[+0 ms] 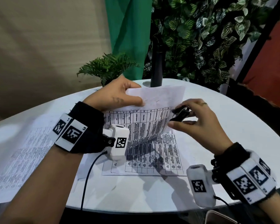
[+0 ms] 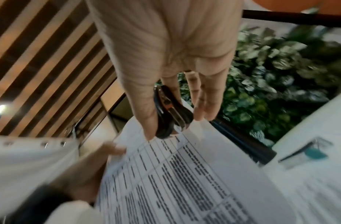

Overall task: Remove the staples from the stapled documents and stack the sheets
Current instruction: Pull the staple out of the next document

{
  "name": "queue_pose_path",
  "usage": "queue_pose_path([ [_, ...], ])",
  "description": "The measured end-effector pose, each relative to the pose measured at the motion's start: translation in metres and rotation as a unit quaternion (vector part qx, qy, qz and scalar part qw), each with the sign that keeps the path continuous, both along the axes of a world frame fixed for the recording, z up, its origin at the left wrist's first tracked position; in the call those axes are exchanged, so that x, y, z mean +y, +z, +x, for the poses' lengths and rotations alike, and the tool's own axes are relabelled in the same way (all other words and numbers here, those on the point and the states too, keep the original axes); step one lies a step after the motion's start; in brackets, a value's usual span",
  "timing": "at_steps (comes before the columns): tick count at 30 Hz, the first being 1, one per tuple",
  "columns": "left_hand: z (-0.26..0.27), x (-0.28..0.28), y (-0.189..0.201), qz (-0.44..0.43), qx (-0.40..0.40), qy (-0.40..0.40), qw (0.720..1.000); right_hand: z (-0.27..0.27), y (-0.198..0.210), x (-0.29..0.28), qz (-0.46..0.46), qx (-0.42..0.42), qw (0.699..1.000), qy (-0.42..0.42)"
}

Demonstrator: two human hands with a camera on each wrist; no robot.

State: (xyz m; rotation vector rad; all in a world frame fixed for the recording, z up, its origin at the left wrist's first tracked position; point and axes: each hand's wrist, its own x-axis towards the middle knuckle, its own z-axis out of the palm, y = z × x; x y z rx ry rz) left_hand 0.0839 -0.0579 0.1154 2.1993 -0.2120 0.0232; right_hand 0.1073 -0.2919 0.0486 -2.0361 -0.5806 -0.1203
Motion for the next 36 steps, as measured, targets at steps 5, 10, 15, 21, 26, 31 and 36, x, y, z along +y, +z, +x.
queue_pose_path([
  [5,0.0,0.002,0.002,-0.011,-0.001,-0.007,1.0,0.01,-0.004,-0.003,0.228,0.163,0.946,0.163],
  [10,0.0,-0.005,0.005,0.044,-0.04,-0.006,0.998,0.009,-0.003,-0.004,0.259,0.174,0.933,0.179],
  [15,0.005,-0.021,0.006,0.087,-0.059,-0.02,0.994,0.002,-0.002,-0.001,0.274,0.176,0.929,0.175],
  [21,0.006,-0.021,0.006,0.04,-0.011,-0.031,0.999,-0.008,0.006,0.005,0.159,-0.094,0.983,0.001],
  [26,0.006,-0.019,0.006,0.006,0.001,-0.028,1.0,-0.008,0.015,0.019,0.033,-0.324,0.945,0.033],
  [31,0.001,-0.02,0.01,-0.02,0.025,-0.07,0.997,-0.004,0.019,0.027,-0.024,-0.371,0.925,0.078],
  [36,-0.001,-0.021,0.013,-0.014,0.025,-0.064,0.998,-0.001,0.024,0.028,-0.056,-0.407,0.906,0.099],
])
